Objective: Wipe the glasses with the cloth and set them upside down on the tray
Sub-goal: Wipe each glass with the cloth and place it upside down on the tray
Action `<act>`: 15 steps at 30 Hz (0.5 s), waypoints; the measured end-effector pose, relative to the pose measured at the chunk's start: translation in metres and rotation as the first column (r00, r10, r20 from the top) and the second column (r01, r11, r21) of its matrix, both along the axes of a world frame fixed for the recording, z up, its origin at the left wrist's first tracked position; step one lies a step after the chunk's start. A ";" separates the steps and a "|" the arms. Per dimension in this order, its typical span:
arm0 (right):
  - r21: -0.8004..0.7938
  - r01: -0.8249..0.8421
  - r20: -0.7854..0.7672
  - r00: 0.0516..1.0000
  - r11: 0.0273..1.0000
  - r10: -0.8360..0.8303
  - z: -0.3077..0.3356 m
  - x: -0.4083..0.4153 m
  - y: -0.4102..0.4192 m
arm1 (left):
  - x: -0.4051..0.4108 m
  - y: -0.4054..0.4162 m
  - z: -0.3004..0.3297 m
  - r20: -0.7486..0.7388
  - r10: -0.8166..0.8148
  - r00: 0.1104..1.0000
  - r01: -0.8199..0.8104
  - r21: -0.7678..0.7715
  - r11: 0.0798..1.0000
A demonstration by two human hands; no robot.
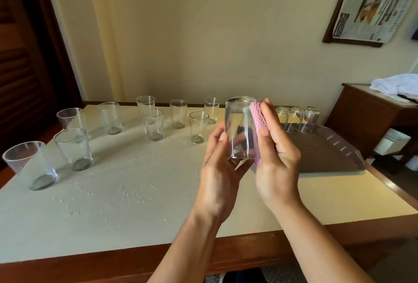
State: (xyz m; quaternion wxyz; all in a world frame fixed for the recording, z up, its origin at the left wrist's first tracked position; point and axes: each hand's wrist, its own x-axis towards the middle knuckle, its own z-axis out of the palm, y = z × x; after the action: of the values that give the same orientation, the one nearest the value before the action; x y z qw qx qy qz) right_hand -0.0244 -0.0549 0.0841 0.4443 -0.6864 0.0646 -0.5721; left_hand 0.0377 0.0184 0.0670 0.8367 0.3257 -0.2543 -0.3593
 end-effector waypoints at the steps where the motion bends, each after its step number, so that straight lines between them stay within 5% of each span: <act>1: -0.003 -0.016 0.003 1.000 1.000 0.016 0.000 0.000 0.000 | 0.000 -0.001 0.003 0.009 0.011 1.000 -0.011 0.008 1.000; 7: -0.040 -0.058 -0.020 0.998 0.998 0.058 -0.035 -0.010 0.025 | 0.008 -0.003 0.001 0.071 0.165 0.984 -0.163 -0.037 0.986; 10: 0.037 -0.069 0.003 0.998 0.997 0.069 -0.023 -0.006 0.011 | 0.005 -0.002 -0.007 0.171 0.078 0.982 -0.071 -0.051 0.996; 15: 0.103 -0.040 -0.054 0.997 0.994 0.046 -0.021 -0.008 0.012 | 0.014 0.004 -0.002 0.133 -0.042 0.990 0.040 0.022 0.999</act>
State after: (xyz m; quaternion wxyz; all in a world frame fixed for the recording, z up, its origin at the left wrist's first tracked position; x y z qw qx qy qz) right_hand -0.0327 -0.0430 0.0628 0.4889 -0.6799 0.0913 -0.5388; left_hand 0.0517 0.0225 0.0651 0.8070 0.3518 -0.3129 -0.3564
